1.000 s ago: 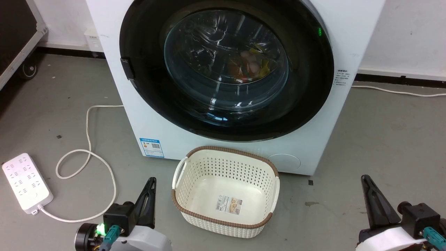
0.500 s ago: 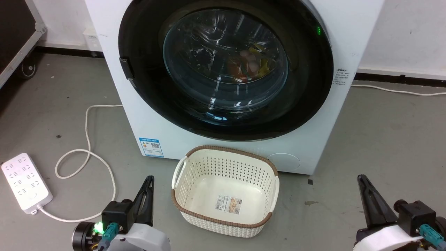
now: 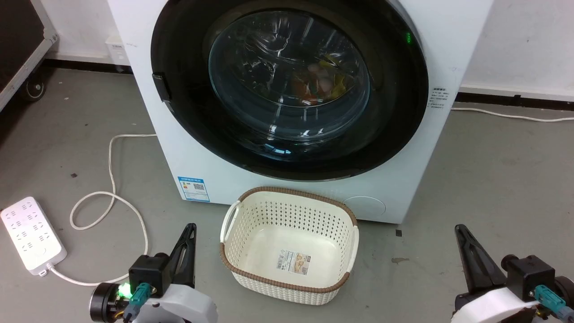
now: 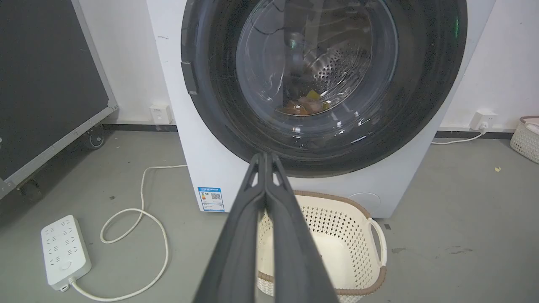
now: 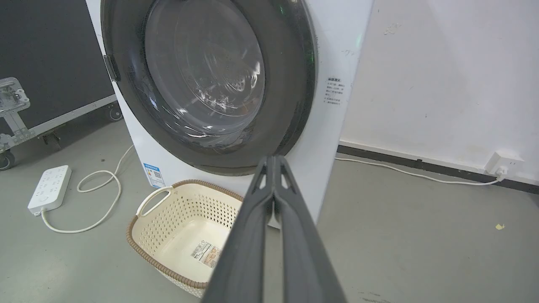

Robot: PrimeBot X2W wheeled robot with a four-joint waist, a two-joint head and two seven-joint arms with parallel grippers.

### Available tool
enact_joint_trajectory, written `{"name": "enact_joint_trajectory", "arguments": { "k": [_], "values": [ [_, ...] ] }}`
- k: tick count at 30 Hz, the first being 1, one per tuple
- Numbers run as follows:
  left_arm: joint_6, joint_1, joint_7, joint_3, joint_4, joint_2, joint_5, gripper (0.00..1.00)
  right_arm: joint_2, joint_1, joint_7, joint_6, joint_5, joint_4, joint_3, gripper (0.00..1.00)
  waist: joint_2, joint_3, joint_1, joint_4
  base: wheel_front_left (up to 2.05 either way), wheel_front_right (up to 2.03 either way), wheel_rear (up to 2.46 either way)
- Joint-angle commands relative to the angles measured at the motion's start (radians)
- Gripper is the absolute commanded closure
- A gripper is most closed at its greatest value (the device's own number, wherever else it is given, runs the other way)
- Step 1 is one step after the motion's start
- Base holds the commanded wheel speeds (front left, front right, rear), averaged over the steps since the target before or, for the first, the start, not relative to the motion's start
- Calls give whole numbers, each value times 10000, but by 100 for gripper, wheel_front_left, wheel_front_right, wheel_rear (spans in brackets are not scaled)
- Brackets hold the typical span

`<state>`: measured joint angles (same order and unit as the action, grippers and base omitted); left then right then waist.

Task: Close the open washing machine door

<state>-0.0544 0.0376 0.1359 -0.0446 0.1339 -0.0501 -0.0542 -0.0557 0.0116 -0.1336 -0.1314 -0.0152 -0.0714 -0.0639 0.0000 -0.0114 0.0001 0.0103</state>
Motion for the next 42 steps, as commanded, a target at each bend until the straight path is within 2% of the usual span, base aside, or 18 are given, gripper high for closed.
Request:
{"name": "enact_joint_trajectory", "arguments": {
  "k": [1, 42],
  "values": [
    [102, -168, -118, 76, -145, -3, 106, 100, 27, -58, 89, 4, 63, 113, 59, 100, 0, 7, -1, -6, 0, 0, 0],
    [393, -305, -935, 320, -932, -2, 393, 100, 45, -96, 910, 6, 122, 509, 441, 100, 0, 78, -1, -70, 0, 0, 0]
  ]
}}
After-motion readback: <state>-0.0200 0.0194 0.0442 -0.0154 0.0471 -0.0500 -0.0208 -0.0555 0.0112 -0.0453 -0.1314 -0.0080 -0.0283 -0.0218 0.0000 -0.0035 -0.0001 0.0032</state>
